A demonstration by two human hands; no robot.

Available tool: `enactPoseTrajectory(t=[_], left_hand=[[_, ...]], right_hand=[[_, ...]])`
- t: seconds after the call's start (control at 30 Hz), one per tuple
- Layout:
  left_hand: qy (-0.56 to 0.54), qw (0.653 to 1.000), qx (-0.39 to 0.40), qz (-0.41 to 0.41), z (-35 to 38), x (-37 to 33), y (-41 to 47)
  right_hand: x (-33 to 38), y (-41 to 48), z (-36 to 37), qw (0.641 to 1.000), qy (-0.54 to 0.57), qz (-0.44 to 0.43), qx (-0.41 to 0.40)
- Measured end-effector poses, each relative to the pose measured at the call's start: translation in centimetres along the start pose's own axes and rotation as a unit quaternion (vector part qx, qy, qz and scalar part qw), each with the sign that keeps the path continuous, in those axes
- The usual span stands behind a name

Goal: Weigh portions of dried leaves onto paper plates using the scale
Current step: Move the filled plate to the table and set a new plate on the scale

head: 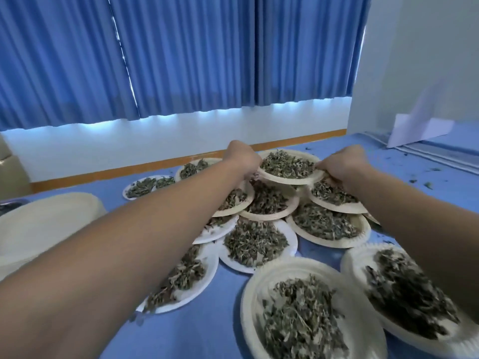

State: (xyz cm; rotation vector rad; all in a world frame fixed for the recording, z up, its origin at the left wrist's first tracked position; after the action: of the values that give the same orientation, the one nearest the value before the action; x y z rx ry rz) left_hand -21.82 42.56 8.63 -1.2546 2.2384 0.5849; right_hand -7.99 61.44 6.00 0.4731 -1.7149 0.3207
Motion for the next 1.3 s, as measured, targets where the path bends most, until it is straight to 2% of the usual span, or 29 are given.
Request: enactPoseTrajectory(t=[0.27, 0.47, 0.57, 0.7, 0.8, 1.1, 1.3], left_hand=[[0.021, 0.999, -0.023, -0.022, 2.4, 1.7, 6.7], [-0.005, 0.999, -0.036, -0.001, 3.3, 2.8, 8.3], [-0.025, 0.996, -0.077, 0.029, 2.1, 2.9, 8.2], [-0.025, 0.994, -0.057, 0.085, 0.9, 2.8, 6.8], [0.029, 0.989, -0.053, 0.133, -0.6, 3.1, 4.7], [0.087, 0.984, -0.116, 0.106, -11.6, 10.5, -1.9], [0.167, 0.976, -0.097, 0.101, -18.7, 17.1, -7.7]], right_hand=[[-0.8, 5.7, 5.8, 0.996, -0.074, 0.004, -0.045], [-0.1, 5.5, 7.1, 0.974, -0.187, -0.122, -0.043], [1.4, 4.4, 8.1, 0.964, -0.19, -0.187, 0.005], [4.7, 1.4, 10.7, 0.946, -0.168, -0.267, 0.074], [6.8, -2.0, 13.5, 0.935, -0.171, -0.287, 0.119], [11.9, -13.2, 19.8, 0.921, -0.124, -0.311, 0.198], [13.4, -21.7, 25.2, 0.888, -0.131, -0.344, 0.274]])
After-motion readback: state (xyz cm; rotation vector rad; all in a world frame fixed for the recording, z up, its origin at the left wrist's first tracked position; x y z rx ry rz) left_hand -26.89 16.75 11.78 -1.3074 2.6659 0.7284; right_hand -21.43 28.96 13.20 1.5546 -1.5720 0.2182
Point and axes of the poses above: each hand's wrist, its own y-axis towards the middle knuckle, its own z-axis out of the palm, x = y × z, the point moved 4 cm from there along y, towards the middle knuckle, and after that the axes turned 13 degrees about y, right-handed, at the moved point
